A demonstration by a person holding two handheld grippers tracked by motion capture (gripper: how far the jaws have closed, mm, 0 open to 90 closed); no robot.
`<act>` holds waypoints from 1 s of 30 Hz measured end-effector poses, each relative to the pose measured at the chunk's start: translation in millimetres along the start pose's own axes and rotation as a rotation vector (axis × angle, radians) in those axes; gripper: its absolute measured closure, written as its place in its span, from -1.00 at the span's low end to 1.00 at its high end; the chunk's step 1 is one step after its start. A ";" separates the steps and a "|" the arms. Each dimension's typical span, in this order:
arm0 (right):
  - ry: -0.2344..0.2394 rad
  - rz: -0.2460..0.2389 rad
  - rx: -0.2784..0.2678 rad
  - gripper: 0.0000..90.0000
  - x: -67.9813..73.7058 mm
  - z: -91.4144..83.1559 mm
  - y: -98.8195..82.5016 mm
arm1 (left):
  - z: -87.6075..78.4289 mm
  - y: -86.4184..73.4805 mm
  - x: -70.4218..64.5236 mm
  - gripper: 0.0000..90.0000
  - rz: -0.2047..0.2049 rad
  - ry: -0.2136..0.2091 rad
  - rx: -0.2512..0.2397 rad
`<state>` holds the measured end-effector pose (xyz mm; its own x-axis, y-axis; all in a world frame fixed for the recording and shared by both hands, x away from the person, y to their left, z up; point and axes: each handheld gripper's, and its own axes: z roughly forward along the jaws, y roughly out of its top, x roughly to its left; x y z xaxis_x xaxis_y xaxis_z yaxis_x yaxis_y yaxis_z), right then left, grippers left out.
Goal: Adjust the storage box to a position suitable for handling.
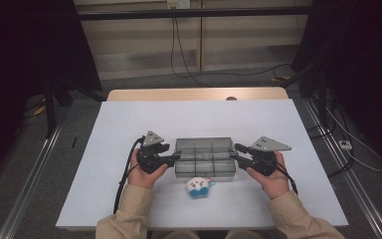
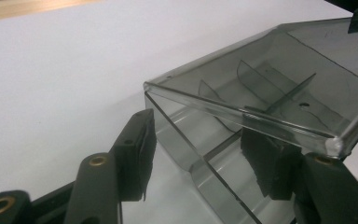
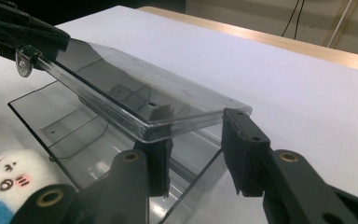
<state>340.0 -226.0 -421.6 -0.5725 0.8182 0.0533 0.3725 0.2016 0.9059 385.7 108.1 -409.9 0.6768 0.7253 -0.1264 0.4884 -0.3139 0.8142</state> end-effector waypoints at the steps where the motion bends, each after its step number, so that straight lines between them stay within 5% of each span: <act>1: -0.002 0.002 -0.001 0.45 -0.2 0.4 0.4 | 0.3 0.2 0.5 0.05 0.003 -0.002 -0.005; 14: -0.003 0.021 -0.023 0.50 -6.9 7.2 5.2 | 6.3 9.4 1.0 0.29 0.053 -0.007 -0.019; 30: -0.020 0.033 -0.039 0.48 -13.5 19.0 6.6 | 13.6 17.3 4.2 0.43 0.050 -0.002 -0.042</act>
<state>364.1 -225.5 -424.3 -0.5458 0.8345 0.0756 0.3619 0.1534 0.9195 404.5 97.4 -404.1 0.7008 0.7082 -0.0855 0.4302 -0.3240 0.8426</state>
